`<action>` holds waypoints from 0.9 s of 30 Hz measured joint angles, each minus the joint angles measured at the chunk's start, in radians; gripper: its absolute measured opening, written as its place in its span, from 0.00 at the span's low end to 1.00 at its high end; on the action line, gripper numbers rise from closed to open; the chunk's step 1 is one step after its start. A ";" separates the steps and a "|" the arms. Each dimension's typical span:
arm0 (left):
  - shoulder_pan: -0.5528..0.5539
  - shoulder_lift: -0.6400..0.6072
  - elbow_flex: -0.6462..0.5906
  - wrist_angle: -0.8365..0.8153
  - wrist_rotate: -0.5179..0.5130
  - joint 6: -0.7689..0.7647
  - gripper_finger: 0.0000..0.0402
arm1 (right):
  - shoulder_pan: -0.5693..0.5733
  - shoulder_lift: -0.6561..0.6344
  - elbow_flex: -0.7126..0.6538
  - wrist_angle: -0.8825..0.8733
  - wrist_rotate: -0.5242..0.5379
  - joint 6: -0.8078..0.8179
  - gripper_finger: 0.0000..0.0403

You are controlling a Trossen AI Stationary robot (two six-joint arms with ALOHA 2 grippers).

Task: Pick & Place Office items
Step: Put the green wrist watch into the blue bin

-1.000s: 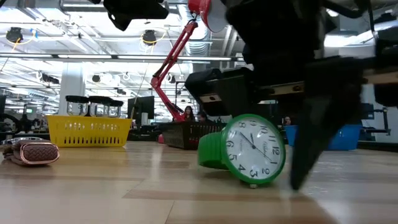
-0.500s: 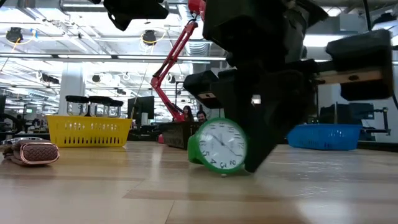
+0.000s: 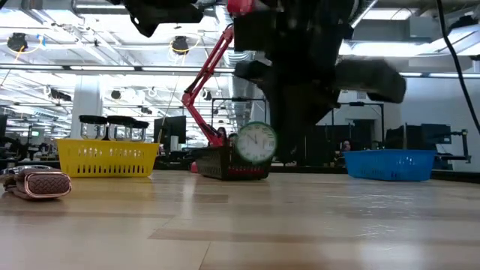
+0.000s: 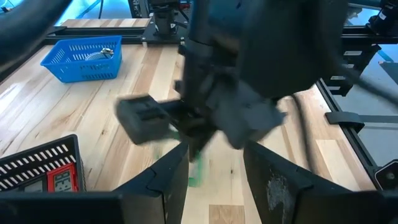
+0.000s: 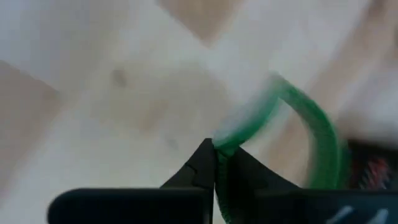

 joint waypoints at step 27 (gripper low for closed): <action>0.000 0.000 0.000 0.002 0.000 -0.086 0.37 | -0.107 -0.613 -0.322 -0.509 0.601 0.950 0.04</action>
